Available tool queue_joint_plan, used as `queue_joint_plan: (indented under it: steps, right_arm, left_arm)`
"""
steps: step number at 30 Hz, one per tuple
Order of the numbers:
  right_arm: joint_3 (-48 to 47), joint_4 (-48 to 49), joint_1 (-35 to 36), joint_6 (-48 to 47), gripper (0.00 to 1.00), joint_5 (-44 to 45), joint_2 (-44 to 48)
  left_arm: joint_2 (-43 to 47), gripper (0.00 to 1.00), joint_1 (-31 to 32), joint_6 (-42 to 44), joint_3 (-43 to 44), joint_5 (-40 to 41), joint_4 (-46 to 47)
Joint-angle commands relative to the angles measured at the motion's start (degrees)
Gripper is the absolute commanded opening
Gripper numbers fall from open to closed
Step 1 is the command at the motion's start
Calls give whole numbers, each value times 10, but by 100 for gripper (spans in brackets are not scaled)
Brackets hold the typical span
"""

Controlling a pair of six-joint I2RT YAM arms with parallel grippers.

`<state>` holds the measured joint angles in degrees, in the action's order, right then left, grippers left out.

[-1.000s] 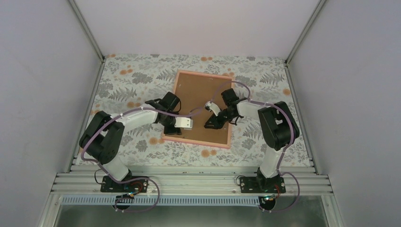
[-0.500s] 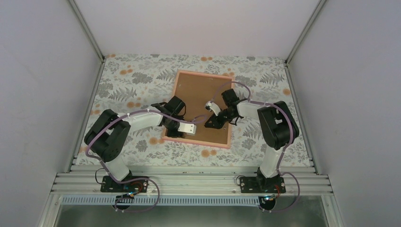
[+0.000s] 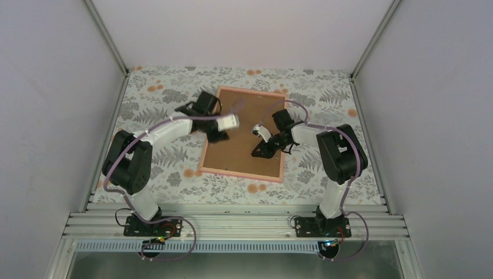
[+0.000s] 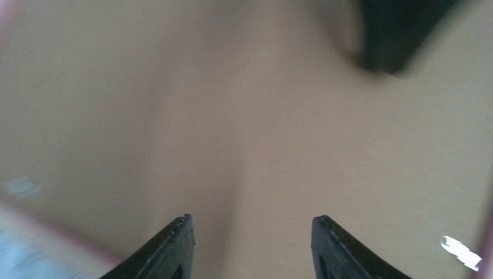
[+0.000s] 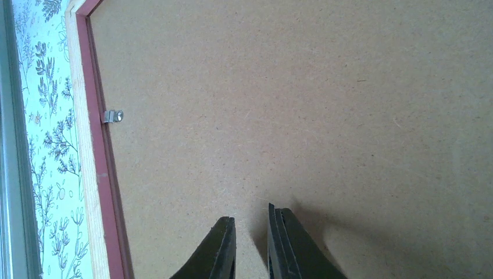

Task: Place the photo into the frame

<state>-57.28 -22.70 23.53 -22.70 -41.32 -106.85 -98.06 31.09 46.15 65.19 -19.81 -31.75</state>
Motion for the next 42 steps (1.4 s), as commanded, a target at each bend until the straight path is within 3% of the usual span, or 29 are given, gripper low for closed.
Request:
queue_joint_plan:
  steps: [1, 5, 11, 22, 31, 42]
  right_arm:
    - [9, -32, 9, -6, 17, 55, -19]
    - [-4, -38, 10, -5, 17, 67, -12]
    - [-49, -32, 10, 19, 18, 72, -3]
    - [-141, 16, 10, 63, 20, 99, -75]
    - [-205, 37, 10, 87, 20, 127, -137]
    - [-192, 17, 10, 71, 19, 143, -149]
  left_arm:
    - [-54, 55, -58, -150, 137, 61, 36]
    - [-127, 61, -92, -197, 227, 125, 31]
    - [-219, 64, -121, -256, 331, 147, 0]
    - [-357, 64, -128, -289, 483, 120, -43]
    - [-402, 63, -127, -297, 512, 114, -61]
    - [-431, 49, -134, -293, 528, 156, -88]
